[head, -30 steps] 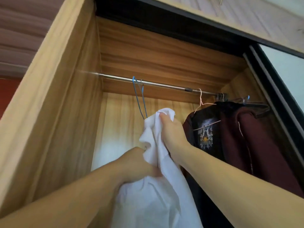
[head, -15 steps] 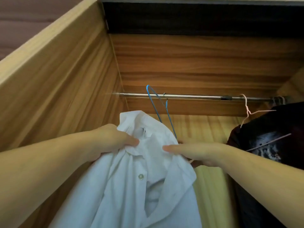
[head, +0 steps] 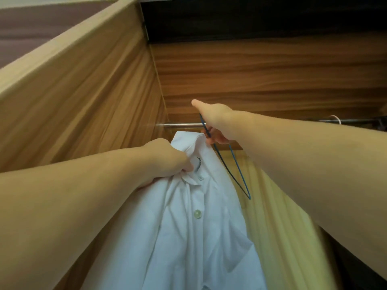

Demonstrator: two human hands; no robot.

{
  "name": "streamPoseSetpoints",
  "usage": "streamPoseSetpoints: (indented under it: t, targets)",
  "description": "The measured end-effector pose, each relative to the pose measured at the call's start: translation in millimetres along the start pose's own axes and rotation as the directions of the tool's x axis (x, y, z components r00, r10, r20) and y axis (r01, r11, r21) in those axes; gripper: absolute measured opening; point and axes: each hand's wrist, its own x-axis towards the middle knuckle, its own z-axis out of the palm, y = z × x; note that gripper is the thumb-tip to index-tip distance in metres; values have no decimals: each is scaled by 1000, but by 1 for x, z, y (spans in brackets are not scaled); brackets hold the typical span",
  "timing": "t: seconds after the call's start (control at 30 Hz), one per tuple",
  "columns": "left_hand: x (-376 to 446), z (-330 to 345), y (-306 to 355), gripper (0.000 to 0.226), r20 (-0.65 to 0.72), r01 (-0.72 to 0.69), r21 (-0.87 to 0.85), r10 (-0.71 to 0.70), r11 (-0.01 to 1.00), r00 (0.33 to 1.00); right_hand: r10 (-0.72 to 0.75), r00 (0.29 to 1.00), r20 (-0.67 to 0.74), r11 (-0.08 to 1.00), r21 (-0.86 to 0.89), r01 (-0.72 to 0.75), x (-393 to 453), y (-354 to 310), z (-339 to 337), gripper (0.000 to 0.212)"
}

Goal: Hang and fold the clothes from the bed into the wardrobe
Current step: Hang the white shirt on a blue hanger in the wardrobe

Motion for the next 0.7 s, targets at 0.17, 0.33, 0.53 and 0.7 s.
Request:
streamPoseSetpoints:
  t: [0.17,0.33,0.53,0.7]
  targets:
    - [-1,3,1,49,62,-31,105,25,994,998,73,984,-163,997,-21,-77,15,16,-24,25]
    - [-2,6,3,46,85,-41,162,28,986,996,117,948,-297,993,19,-117,22,57,-66,37]
    - [-2,8,0,38,65,-49,193,37,980,997,105,941,-322,989,129,-66,33,86,-75,42]
    - [-1,8,-2,30,45,-52,223,43,973,998,182,965,-190,958,254,-131,34,90,-93,38]
